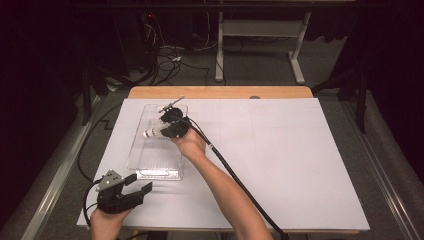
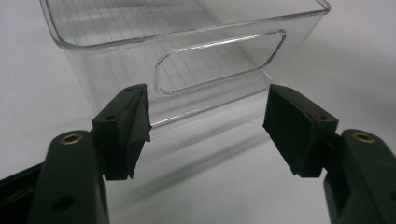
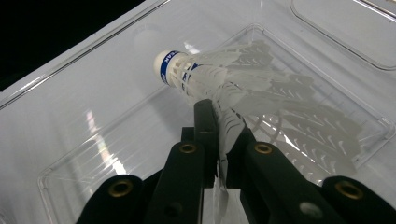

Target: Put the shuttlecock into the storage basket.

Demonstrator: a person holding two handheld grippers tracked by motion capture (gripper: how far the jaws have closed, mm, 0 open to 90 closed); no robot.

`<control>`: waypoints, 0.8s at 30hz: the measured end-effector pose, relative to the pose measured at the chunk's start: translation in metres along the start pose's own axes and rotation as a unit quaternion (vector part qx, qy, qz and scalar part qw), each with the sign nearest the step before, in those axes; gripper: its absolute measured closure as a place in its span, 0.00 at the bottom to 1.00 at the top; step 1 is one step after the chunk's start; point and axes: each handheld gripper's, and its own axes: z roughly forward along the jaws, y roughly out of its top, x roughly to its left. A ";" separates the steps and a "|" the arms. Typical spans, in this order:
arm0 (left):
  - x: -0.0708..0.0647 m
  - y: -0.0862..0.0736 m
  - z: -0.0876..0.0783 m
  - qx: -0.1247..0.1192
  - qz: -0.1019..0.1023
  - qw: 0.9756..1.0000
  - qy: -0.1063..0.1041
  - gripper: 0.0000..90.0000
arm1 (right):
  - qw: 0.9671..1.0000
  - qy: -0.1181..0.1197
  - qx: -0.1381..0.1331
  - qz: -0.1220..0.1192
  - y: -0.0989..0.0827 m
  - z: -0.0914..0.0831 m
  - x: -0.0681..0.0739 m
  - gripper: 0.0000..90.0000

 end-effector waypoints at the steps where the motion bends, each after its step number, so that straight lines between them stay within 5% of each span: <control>1: 0.000 0.000 0.000 0.000 0.000 1.000 0.000 0.36 | 1.000 -0.001 0.001 0.000 0.000 0.000 0.000 0.98; 24: 0.000 0.000 0.000 -0.001 0.000 1.000 -0.002 0.36 | 0.999 -0.021 0.025 -0.026 0.004 0.010 0.006 0.97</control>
